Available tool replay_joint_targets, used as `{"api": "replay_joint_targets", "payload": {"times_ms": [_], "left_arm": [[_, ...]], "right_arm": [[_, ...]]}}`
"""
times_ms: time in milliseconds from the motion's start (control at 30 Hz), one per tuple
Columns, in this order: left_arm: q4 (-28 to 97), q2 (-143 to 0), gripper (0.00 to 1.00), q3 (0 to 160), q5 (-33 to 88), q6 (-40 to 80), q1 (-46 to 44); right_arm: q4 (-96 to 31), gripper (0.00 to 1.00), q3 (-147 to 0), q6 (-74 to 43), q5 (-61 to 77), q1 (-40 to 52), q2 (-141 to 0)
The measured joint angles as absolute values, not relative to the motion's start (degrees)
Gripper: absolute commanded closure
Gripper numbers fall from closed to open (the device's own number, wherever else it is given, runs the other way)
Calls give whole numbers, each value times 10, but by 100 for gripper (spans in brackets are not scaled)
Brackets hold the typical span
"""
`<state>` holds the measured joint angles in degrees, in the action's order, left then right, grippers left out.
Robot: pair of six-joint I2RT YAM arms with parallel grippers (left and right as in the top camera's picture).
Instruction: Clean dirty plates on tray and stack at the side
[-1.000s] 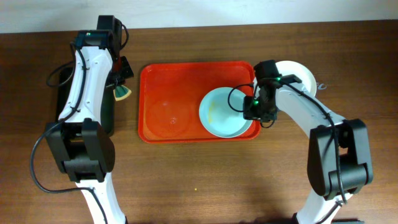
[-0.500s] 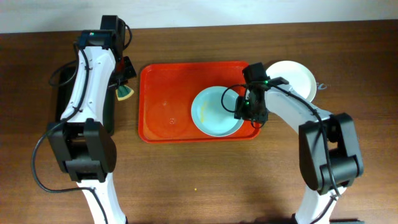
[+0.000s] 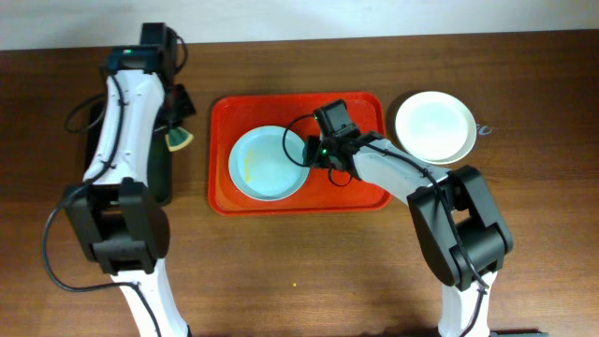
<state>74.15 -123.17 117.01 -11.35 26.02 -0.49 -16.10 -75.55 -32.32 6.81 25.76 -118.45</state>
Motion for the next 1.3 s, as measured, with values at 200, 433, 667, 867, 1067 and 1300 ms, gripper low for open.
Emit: {"api": "replay_joint_targets", "payload": {"times_ms": [200, 433, 667, 867, 1067, 1300], "left_arm": [[707, -1232, 100, 1159, -114, 261, 111], [537, -1233, 100, 1007, -114, 262, 128], [389, -1232, 100, 878, -131, 263, 151], [295, -1205, 100, 807, -140, 260, 151], [357, -1077, 100, 811, -63, 251, 154], [399, -956, 100, 805, 152, 243, 115]], "right_arm": [[-151, 60, -759, -321, 44, 267, -1189], [-162, 93, -760, -324, 79, 278, -1197], [-161, 96, -760, -326, 84, 279, -1197], [-162, 96, -760, -326, 83, 279, -1197], [-162, 96, -760, -325, 82, 279, -1197], [-153, 96, -760, -283, 109, 279, -1199]]}}
